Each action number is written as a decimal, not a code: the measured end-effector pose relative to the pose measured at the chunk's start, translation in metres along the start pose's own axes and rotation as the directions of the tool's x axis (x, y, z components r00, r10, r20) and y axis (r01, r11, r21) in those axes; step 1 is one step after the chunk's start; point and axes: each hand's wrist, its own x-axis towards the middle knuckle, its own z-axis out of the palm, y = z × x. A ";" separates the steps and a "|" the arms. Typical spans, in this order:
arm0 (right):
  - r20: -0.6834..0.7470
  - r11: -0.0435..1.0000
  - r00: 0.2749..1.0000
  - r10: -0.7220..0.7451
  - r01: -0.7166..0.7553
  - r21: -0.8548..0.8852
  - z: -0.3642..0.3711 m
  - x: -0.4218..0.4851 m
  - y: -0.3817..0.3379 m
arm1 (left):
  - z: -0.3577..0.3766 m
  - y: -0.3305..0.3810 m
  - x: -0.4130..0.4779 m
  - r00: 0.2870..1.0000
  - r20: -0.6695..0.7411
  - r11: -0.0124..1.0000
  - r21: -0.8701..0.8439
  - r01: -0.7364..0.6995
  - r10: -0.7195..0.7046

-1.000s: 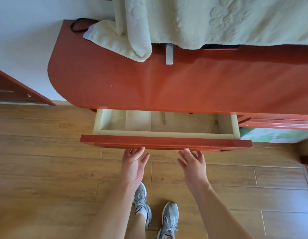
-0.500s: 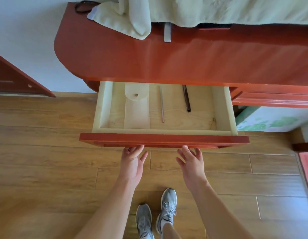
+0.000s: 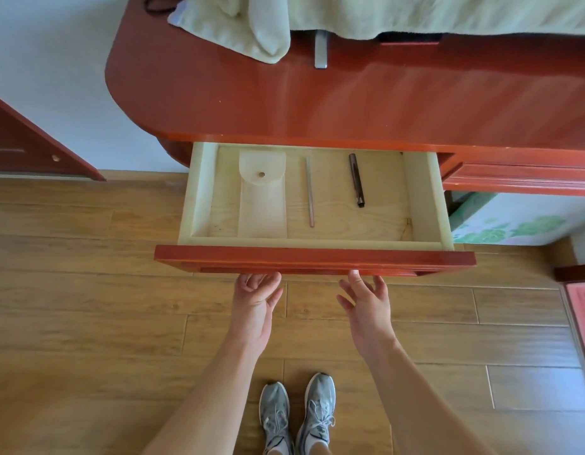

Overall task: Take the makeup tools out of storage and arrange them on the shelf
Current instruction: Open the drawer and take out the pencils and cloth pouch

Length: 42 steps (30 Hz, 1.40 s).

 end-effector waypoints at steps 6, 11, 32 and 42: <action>0.028 0.983 0.999 -0.037 0.041 -0.178 -0.010 -0.022 -0.006 | 0.008 0.010 -0.029 0.995 -0.101 0.987 0.159 0.019 -0.003; 0.062 0.939 0.990 -0.129 0.143 -0.313 -0.011 -0.056 -0.026 | 0.014 0.031 -0.064 0.996 -0.065 0.936 0.351 -0.028 0.054; 0.267 0.170 0.890 -0.371 0.347 -0.922 0.014 -0.077 -0.104 | 0.039 0.117 -0.060 0.814 0.399 -0.129 0.915 -0.382 0.422; 0.230 0.203 0.909 -0.347 0.312 -0.928 0.006 -0.086 -0.098 | 0.033 0.115 -0.077 0.859 0.339 -0.098 0.940 -0.327 0.383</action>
